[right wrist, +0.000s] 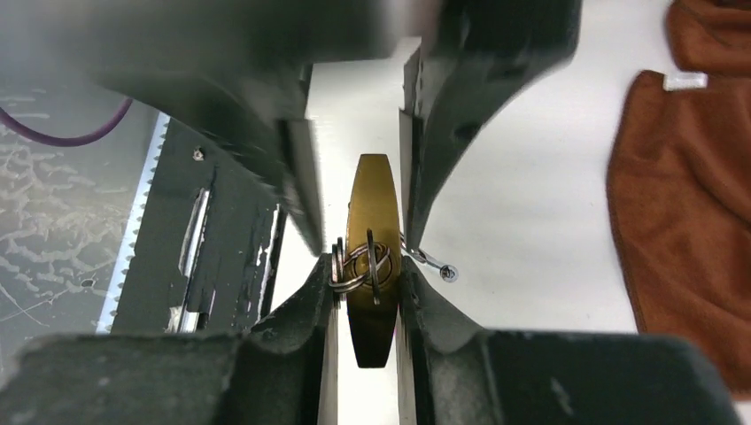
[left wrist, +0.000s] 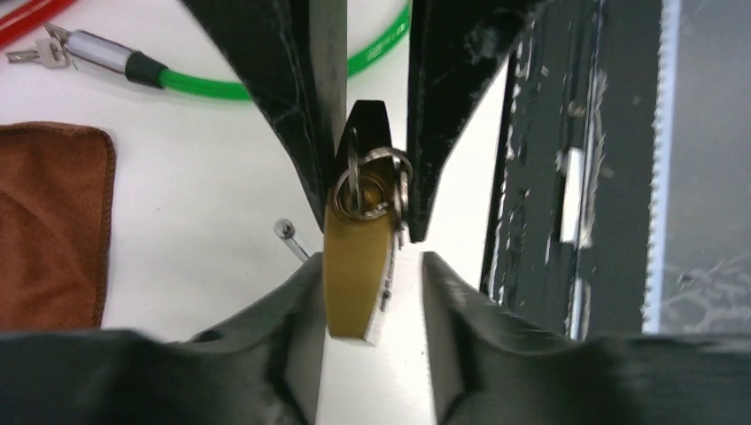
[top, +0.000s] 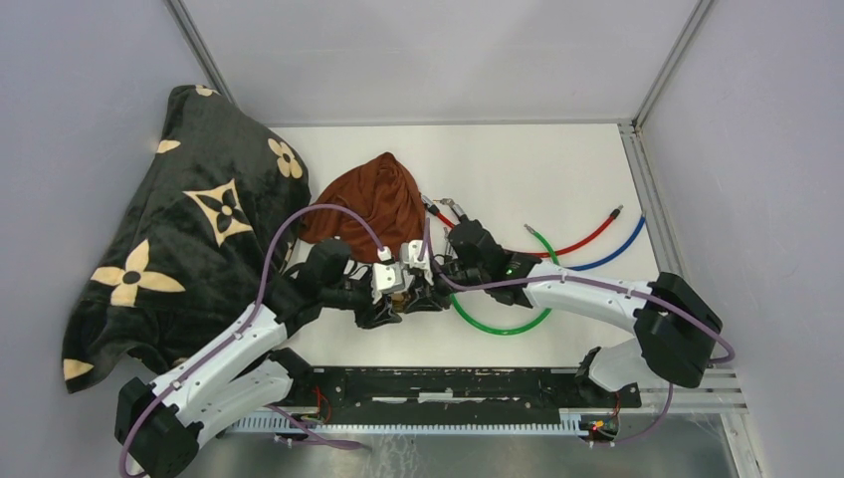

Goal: Lock with the key
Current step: Lock the lock.

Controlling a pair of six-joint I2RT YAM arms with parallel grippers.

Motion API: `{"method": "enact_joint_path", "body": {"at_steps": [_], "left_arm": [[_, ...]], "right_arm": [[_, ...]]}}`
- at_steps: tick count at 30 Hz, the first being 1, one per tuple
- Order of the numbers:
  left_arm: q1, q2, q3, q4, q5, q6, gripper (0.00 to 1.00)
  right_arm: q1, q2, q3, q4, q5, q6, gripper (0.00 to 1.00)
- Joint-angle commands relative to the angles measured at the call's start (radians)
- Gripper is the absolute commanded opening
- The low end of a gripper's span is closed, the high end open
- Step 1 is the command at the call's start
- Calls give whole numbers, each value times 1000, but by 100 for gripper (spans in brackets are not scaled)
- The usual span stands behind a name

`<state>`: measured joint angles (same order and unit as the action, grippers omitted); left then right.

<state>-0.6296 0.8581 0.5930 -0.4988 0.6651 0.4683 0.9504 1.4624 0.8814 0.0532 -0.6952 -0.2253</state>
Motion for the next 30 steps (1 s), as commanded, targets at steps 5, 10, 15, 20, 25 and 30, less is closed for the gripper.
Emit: {"method": "enact_joint_path", "body": {"at_steps": [5, 10, 15, 20, 25, 30], "left_arm": [[-6, -150, -23, 279, -47, -238, 75], [-6, -278, -78, 409, -124, -341, 80], [-6, -367, -88, 562, -125, -421, 80], [-6, -374, -85, 575, -105, -439, 80], [-6, -336, -97, 587, -95, -459, 78], [-7, -274, -85, 587, -90, -438, 73]], "right_arm": [[-75, -235, -123, 219, 135, 198, 0], [-103, -375, -198, 346, 180, 325, 0], [-104, -470, -271, 549, 217, 478, 0], [-104, -494, -321, 743, 216, 589, 0], [-102, -485, -343, 868, 178, 655, 0], [-98, -494, -347, 876, 158, 660, 0]]}}
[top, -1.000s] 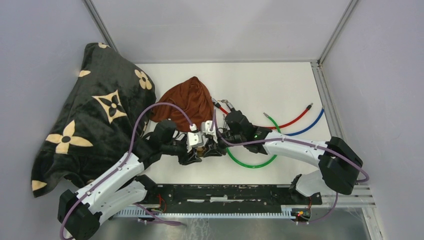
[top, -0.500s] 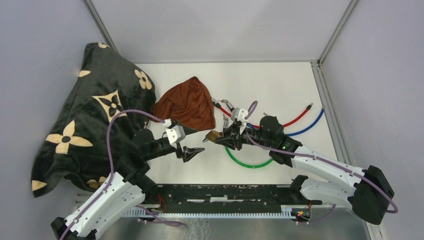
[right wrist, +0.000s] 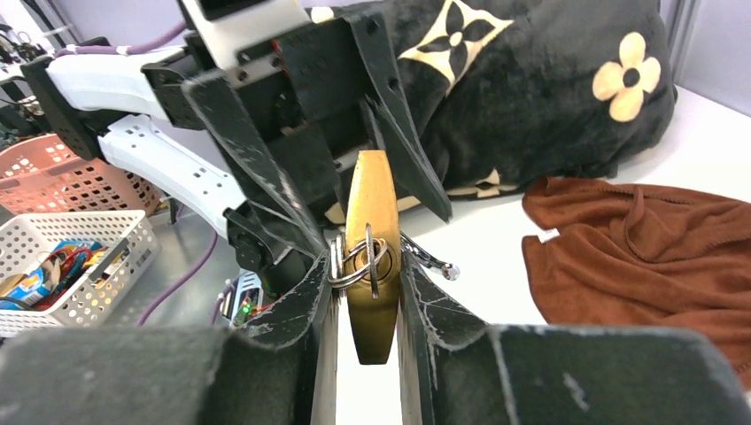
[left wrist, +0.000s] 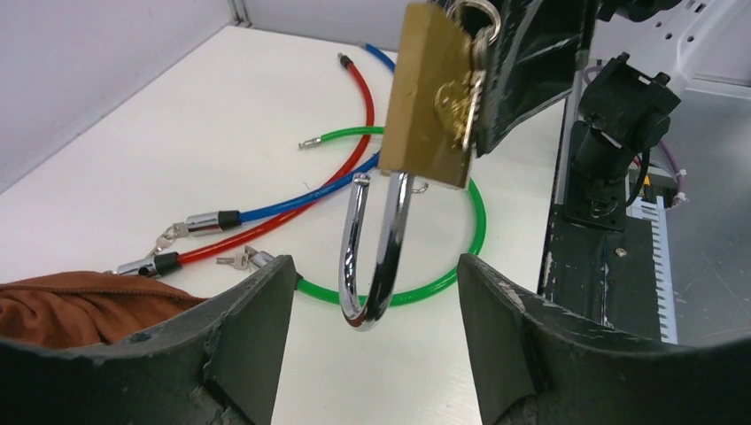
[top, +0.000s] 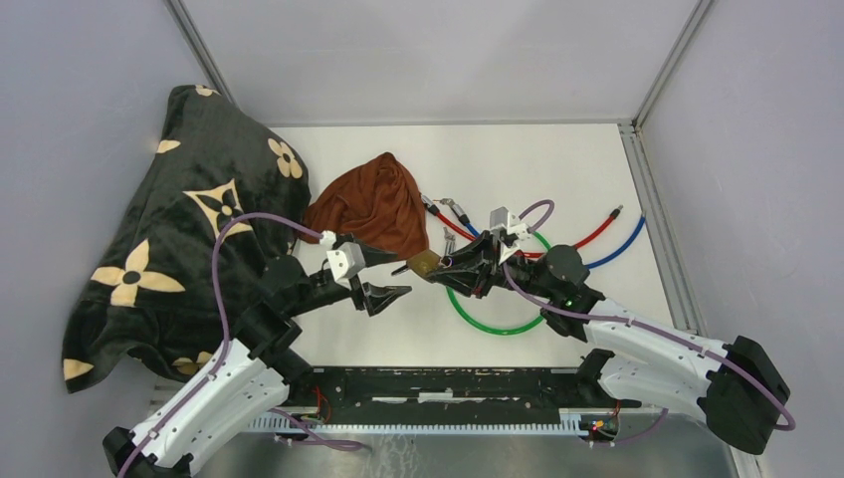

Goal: Lock with the key
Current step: Lock the lock.

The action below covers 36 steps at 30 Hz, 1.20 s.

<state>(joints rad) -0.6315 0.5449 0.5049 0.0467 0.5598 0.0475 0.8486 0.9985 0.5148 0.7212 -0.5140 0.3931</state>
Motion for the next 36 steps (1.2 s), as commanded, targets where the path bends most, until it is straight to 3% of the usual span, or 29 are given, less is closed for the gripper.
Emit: {"method": "enact_joint_path", "body": {"at_steps": [1, 4, 6, 9, 13, 16, 17, 20, 23, 30, 36], "left_arm": [[-5, 49, 5, 48, 17, -9, 69], [-5, 66, 11, 84, 18, -16, 50], [-7, 69, 16, 104, 36, -39, 28], [-5, 60, 30, 105, 67, -79, 4], [-5, 46, 64, 17, 62, -87, 2], [-4, 44, 94, -116, 16, -40, 2], [-5, 44, 106, -162, -5, -2, 2], [-5, 51, 144, -282, -47, 104, 2], [-5, 67, 186, -400, -51, 221, 2], [-5, 95, 236, -528, 18, 355, 2], [-6, 96, 234, -531, 38, 362, 2]], "right_arm": [[4, -32, 19, 204, -27, 40, 0], [6, -28, 22, 203, -48, 37, 0], [6, -26, 22, 196, -56, 31, 0], [6, -26, 16, 170, -58, 6, 0], [1, -33, 22, 35, -105, -94, 4], [-2, -43, 73, -240, -165, -303, 79], [-4, -51, 91, -331, -142, -376, 98], [-6, -74, 119, -566, -97, -549, 98], [-12, -86, 138, -663, -70, -623, 98], [-11, 22, 175, -589, -124, -617, 98], [-11, 155, 230, -489, -238, -544, 88]]}}
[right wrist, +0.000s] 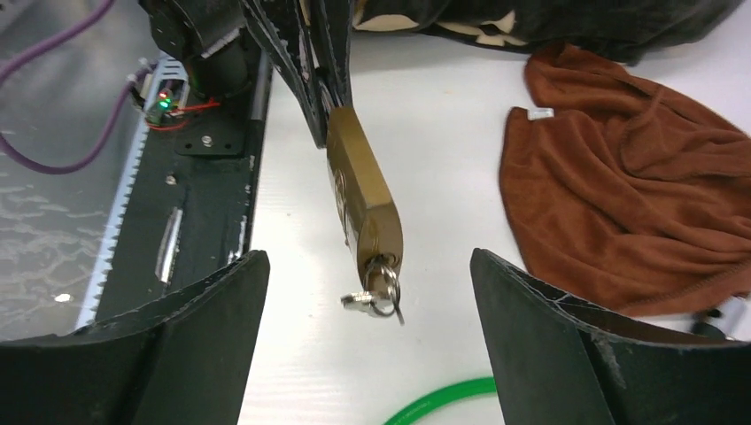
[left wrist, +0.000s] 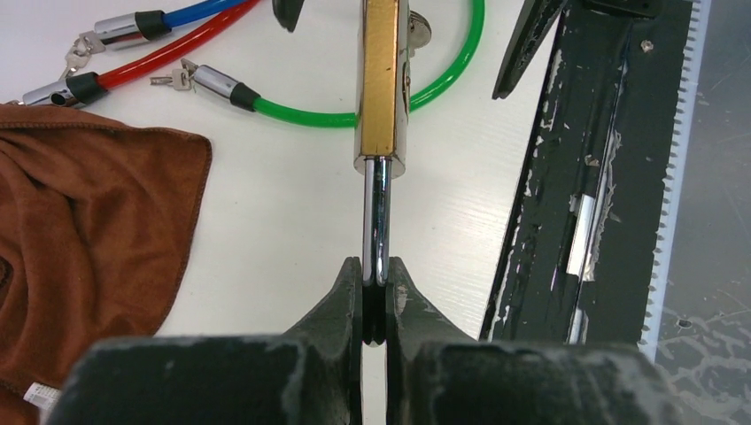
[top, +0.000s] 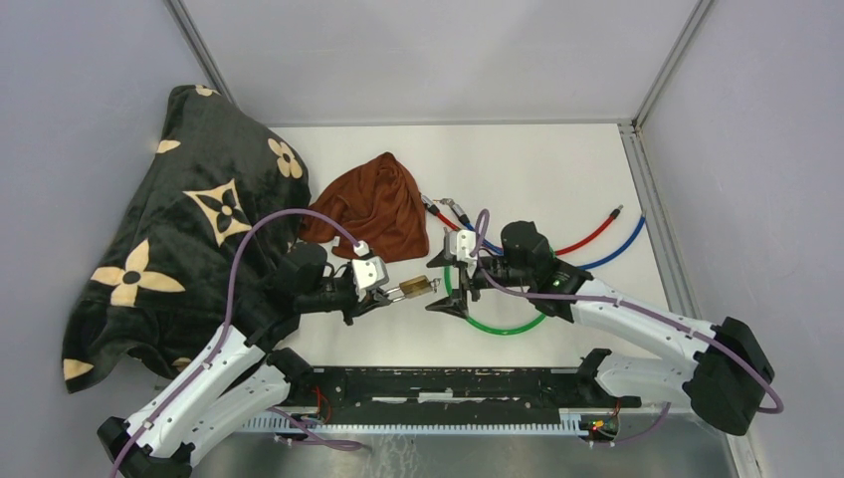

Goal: Lock with the key
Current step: Lock the lock.

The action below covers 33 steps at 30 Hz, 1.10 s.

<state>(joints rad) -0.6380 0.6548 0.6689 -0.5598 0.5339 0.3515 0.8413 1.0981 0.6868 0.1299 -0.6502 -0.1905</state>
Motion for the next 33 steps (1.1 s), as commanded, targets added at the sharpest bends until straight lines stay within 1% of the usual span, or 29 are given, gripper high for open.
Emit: {"method": "enact_joint_path", "body": {"at_steps": [1, 2, 4, 8, 10, 13, 14, 16, 21, 25, 26, 27, 28, 29, 30, 31, 33], "left_arm": [[1, -14, 68, 75, 69, 56, 2], [1, -14, 66, 77, 70, 54, 2], [1, -18, 63, 85, 70, 50, 2], [1, -22, 46, 104, 76, 29, 2], [1, -22, 39, 110, 79, 24, 2], [1, -19, 38, 115, 83, 15, 2], [1, -19, 38, 115, 82, 11, 2], [1, -20, 37, 125, 81, 0, 2], [1, -26, 28, 167, 115, -56, 2], [1, -24, 30, 179, 144, -81, 2], [1, -24, 29, 181, 146, -89, 2], [1, -24, 31, 187, 150, -98, 2], [1, -23, 32, 192, 154, -105, 2], [2, -23, 32, 195, 158, -109, 2], [1, -23, 33, 199, 160, -113, 2], [1, -23, 34, 200, 161, -114, 2], [1, -24, 35, 200, 159, -112, 2]], "right_arm": [[-4, 76, 62, 129, -126, 58, 83], [-4, 92, 66, 143, -148, 73, 77], [-5, 123, 68, 164, -169, 94, 71], [-3, 159, 52, 252, -190, 154, 70], [-1, 174, 51, 299, -199, 185, 65], [4, 190, 46, 340, -203, 216, 55], [5, 194, 46, 347, -202, 222, 50], [8, 200, 45, 349, -199, 226, 41], [9, 217, 43, 334, -200, 217, 23], [8, 212, 39, 333, -207, 212, 13], [8, 211, 37, 336, -206, 212, 17], [8, 209, 37, 336, -208, 214, 27], [8, 209, 39, 335, -205, 216, 39], [8, 209, 39, 334, -206, 218, 45], [8, 209, 39, 333, -209, 219, 48], [8, 209, 37, 334, -209, 221, 48], [8, 210, 37, 327, -206, 219, 43]]}}
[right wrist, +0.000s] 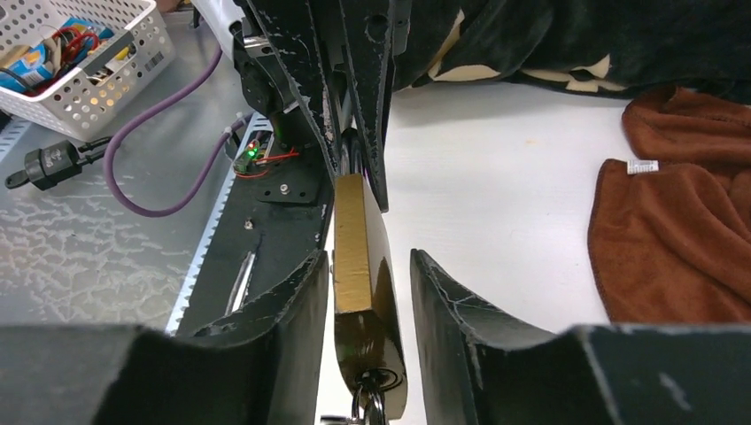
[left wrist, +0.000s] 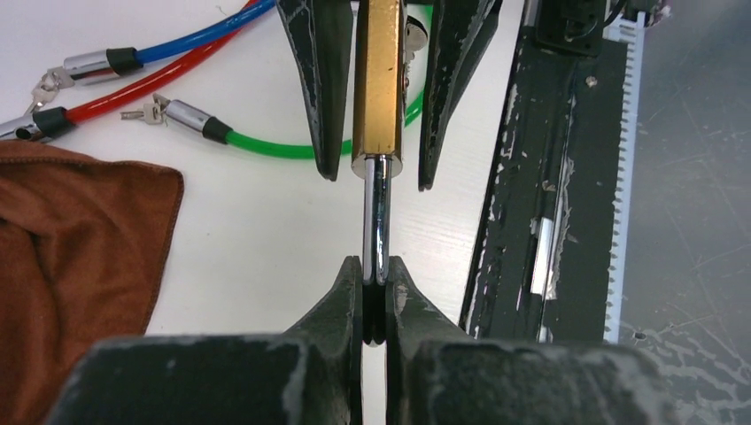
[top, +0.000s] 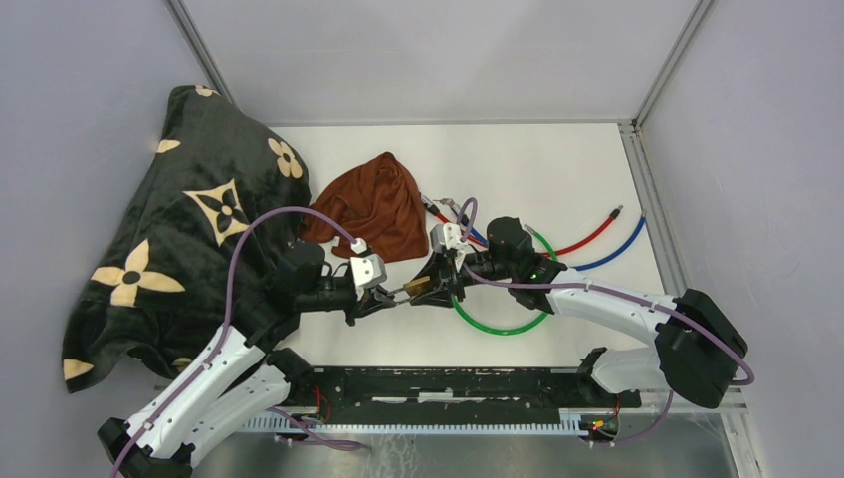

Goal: Lock with the key
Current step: Lock the lock.

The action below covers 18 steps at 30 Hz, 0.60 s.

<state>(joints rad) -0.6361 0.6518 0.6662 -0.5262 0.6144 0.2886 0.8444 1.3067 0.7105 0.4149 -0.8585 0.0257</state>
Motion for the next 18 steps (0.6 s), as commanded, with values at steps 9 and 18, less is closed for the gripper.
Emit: {"method": "enact_joint_path", "body": {"at_steps": [9, 18], "left_arm": [[-1, -35, 26, 174, 88, -103, 5], [1, -159, -57, 328, -45, -409, 48]], "right_arm": [[4, -75, -16, 134, 27, 76, 0], [-9, -206, -72, 375, 108, 266, 0]]}}
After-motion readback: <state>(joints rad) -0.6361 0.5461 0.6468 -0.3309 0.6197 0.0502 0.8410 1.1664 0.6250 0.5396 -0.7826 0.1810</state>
